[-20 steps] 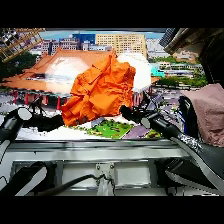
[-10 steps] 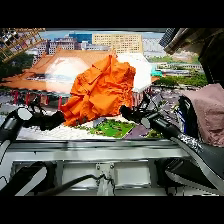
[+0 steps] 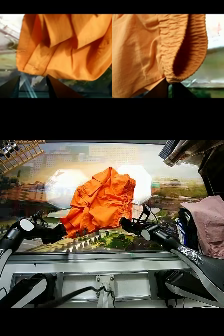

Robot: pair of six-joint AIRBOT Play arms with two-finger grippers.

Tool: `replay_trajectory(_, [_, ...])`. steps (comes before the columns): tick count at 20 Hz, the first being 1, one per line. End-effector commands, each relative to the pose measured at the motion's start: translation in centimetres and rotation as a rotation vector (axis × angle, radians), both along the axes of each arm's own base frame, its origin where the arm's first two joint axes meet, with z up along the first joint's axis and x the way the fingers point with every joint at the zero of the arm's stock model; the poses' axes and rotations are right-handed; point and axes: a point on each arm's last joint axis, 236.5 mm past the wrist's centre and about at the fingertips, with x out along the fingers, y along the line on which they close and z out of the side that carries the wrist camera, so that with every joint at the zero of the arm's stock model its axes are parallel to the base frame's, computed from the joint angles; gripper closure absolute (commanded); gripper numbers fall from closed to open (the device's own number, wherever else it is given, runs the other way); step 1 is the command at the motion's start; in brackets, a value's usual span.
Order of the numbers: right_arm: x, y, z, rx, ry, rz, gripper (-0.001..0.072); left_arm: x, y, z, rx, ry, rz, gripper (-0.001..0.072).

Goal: Fold the clothes and pants, and hang the long-sleeved shirts on hangers.

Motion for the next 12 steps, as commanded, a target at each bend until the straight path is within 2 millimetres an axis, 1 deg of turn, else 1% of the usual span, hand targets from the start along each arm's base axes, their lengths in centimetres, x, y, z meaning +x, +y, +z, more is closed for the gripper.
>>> replay_trajectory(1, [0.0, 0.0, 0.0, -0.001, 0.0, 0.002, 0.0689, 0.3, -0.7, -0.3, -0.035, 0.012, 0.028, 0.0335])
replay_trajectory(5, [0.0, 0.0, 0.0, -0.001, 0.0, 0.001, 0.0689, 0.5, -0.6, -0.9, -0.035, 0.024, 0.038, 0.0337])
replay_trajectory(10, [0.0, 0.0, 0.0, -0.001, 0.0, 0.001, 0.0689, 1.9, -1.0, -1.0, -0.066, -0.005, 0.094, 0.0349])
replay_trajectory(12, [0.0, 0.0, 0.0, -0.001, 0.0, 0.001, 0.0689, 1.9, -1.0, -1.3, -0.069, 0.005, 0.101, 0.0371])
